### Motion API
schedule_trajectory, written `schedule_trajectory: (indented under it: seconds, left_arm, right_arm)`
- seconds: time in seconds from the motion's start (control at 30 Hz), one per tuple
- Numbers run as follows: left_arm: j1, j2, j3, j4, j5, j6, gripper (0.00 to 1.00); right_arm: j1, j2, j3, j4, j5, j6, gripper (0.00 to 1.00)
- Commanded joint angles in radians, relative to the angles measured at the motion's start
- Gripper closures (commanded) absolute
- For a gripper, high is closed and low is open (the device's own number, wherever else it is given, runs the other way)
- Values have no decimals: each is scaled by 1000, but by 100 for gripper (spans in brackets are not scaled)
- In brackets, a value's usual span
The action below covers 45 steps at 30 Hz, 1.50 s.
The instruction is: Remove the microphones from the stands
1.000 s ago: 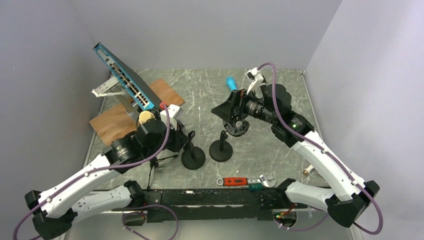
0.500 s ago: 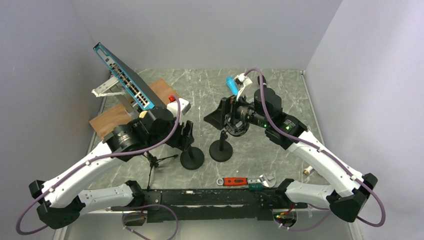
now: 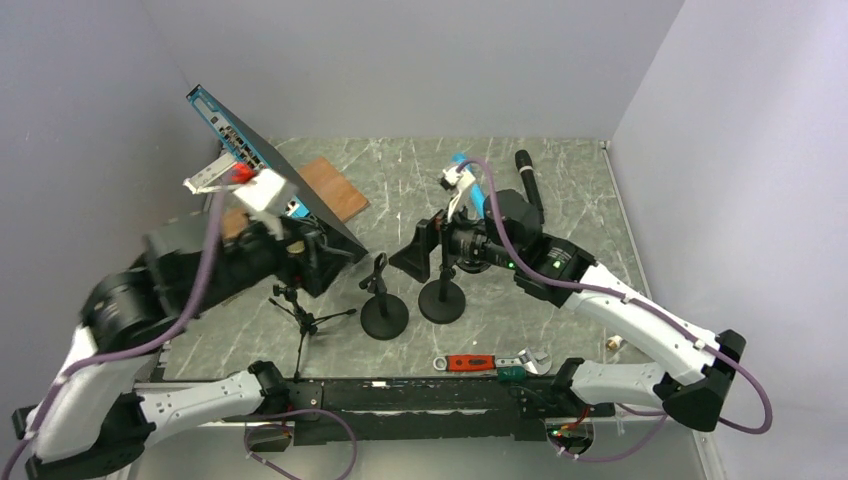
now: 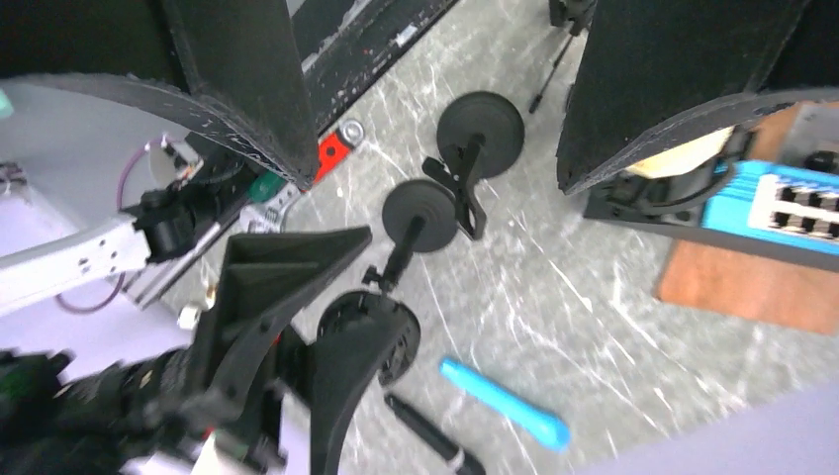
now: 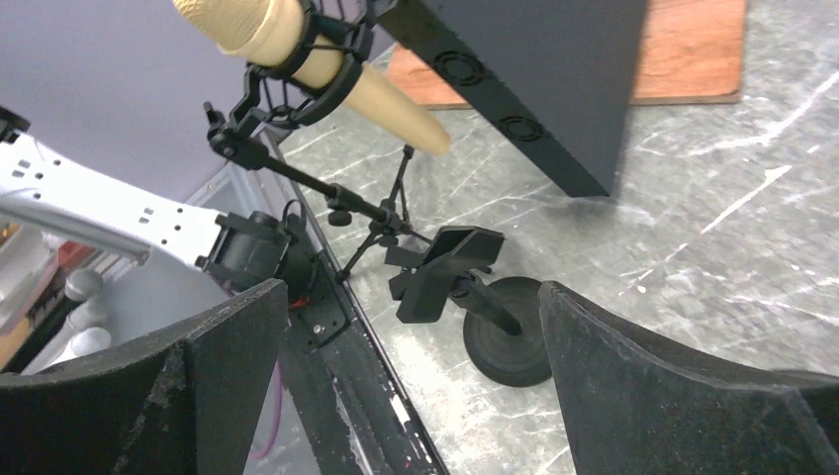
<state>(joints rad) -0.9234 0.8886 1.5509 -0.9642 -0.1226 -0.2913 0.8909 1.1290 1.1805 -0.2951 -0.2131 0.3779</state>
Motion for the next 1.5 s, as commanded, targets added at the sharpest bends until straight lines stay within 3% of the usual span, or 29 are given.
schedule_trajectory:
  seconds: [0.0, 0.13, 0.27, 0.5, 0.7, 0.9, 1.2, 1.47]
  left_arm:
    - [3, -104, 89, -45, -87, 35, 7]
    - [3, -155, 101, -129, -257, 33, 8]
    - [2, -213, 2, -159, -409, 11, 7]
    - [2, -255, -161, -63, -524, -50, 1]
    - [3, -237, -231, 57, -499, -38, 2]
    - [3, -153, -243, 60, -517, -18, 16]
    - [2, -111, -279, 75, -529, -19, 55]
    - [3, -111, -264, 45, -555, -8, 74]
  right_arm:
    - [59, 38, 35, 83, 30, -66, 0]
    - [97, 78, 76, 75, 62, -88, 0]
    - [99, 90, 79, 95, 62, -92, 0]
    - [98, 113, 87, 77, 80, -82, 0]
    - [99, 84, 55, 65, 123, -58, 0]
    - [99, 59, 32, 44, 164, -45, 0]
    - [99, 50, 26, 36, 175, -43, 0]
    - [99, 56, 30, 36, 174, -48, 0]
